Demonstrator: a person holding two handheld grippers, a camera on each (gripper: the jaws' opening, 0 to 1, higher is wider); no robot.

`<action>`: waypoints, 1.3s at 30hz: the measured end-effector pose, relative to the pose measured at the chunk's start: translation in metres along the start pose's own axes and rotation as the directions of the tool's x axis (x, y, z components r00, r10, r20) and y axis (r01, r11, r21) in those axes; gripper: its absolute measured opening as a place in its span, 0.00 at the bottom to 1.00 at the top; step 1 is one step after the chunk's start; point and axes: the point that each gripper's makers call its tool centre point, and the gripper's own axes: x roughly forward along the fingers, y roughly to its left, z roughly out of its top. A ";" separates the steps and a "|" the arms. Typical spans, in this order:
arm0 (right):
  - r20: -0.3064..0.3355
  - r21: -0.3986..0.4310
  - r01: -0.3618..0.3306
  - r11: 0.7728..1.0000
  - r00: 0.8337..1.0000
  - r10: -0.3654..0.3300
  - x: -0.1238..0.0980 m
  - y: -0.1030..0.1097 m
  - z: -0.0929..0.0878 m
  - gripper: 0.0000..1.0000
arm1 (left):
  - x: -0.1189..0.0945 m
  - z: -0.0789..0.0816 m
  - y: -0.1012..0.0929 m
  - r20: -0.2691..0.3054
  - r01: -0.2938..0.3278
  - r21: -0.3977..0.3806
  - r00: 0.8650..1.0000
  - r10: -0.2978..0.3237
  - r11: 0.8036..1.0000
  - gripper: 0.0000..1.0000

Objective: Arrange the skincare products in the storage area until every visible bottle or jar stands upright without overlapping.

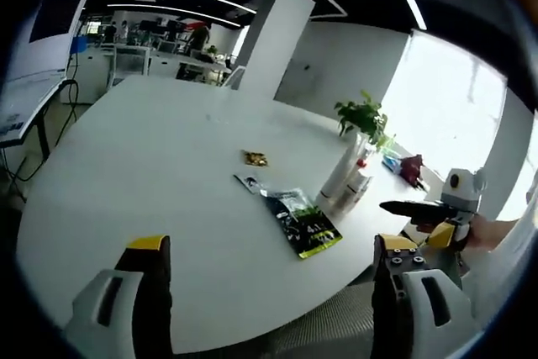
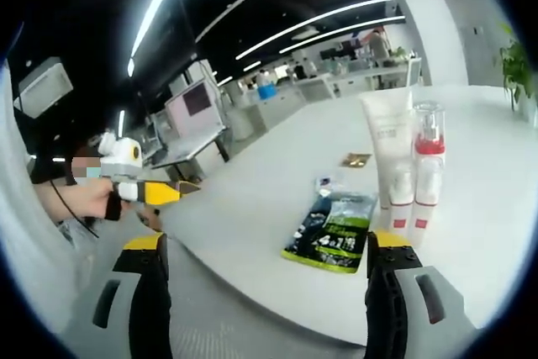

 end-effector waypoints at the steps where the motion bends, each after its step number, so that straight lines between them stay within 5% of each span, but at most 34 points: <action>1: 0.000 0.000 -0.003 1.000 1.000 0.003 0.000 0.000 0.000 0.97 | 0.001 -0.004 0.000 -0.028 -0.009 -0.021 1.000 0.009 1.000 0.92; 4: -0.002 0.003 -0.004 1.000 1.000 0.004 0.000 0.000 -0.001 0.97 | 0.006 -0.016 -0.003 -0.121 -0.001 -0.092 0.993 -0.010 0.996 0.89; 11: 0.003 0.008 -0.015 1.000 1.000 0.015 0.000 0.001 -0.001 0.97 | 0.028 0.001 -0.007 -0.087 -0.006 -0.057 0.996 0.001 0.998 0.89; 23: 0.021 0.016 -0.017 1.000 1.000 0.017 -0.002 0.002 0.005 0.96 | 0.065 0.008 -0.013 -0.154 -0.011 -0.025 0.988 0.007 1.000 0.84; 39: 0.037 0.036 -0.023 0.999 0.999 0.022 -0.005 0.001 0.009 0.93 | 0.117 0.001 -0.001 -0.353 -0.116 -0.003 0.929 0.108 0.993 0.77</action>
